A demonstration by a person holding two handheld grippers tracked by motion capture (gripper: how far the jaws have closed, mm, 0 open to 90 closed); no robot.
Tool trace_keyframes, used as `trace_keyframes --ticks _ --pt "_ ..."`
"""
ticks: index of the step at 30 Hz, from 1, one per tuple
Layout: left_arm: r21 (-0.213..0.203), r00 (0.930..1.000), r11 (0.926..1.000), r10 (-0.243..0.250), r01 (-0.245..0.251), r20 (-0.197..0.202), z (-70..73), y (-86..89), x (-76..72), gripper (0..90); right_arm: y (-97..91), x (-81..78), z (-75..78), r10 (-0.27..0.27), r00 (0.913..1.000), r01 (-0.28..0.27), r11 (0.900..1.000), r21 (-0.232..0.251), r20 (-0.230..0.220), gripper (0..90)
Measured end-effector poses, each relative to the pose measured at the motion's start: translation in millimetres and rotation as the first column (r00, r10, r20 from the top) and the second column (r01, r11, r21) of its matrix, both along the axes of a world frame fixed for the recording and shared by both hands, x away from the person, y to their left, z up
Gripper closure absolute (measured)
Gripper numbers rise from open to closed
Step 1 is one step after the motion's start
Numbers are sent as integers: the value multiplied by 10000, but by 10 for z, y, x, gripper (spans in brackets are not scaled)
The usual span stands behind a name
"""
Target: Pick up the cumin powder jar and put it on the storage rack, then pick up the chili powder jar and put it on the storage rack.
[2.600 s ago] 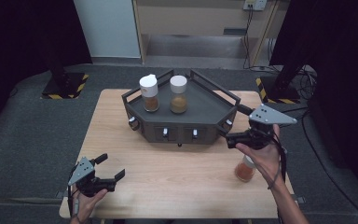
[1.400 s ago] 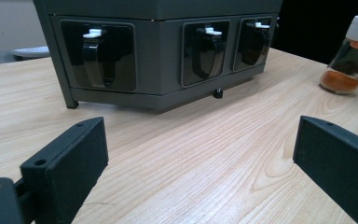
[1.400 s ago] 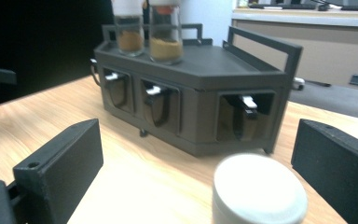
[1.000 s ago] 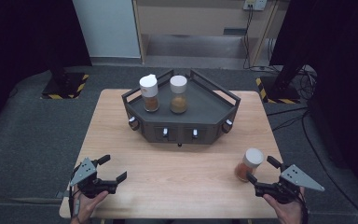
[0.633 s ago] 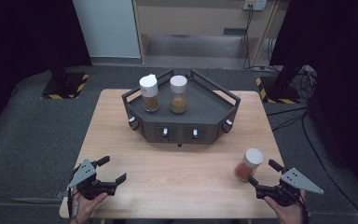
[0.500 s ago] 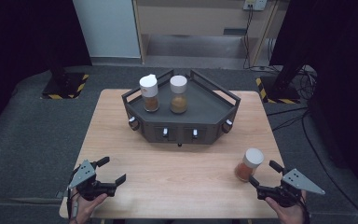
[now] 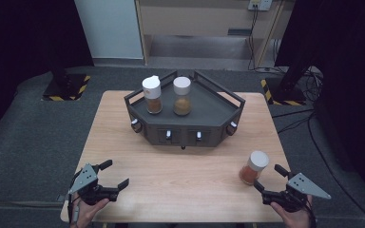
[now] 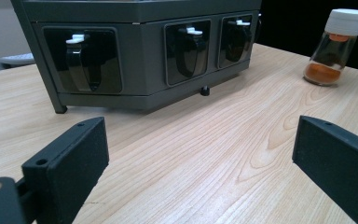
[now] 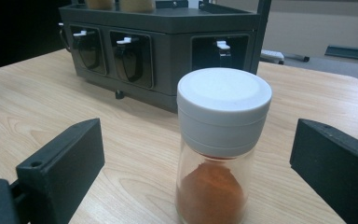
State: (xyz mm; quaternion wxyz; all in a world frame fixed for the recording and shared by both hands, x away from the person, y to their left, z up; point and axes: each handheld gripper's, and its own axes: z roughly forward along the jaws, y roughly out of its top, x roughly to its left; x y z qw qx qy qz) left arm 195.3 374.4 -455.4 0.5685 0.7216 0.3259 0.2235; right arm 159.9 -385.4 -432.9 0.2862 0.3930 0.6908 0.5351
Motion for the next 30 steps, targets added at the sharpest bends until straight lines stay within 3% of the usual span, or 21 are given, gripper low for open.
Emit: trace_keyframes --ticks 23,30 --pt "-12 10000 10000 -26 26 3 3 -2 -5 23 -10 -24 -10 -76 9999 75 9999 141 92 15" --pt "1 9999 9999 132 -132 -3 14 24 -40 23 10 -26 28 56 9999 -55 10000 -50 154 11"
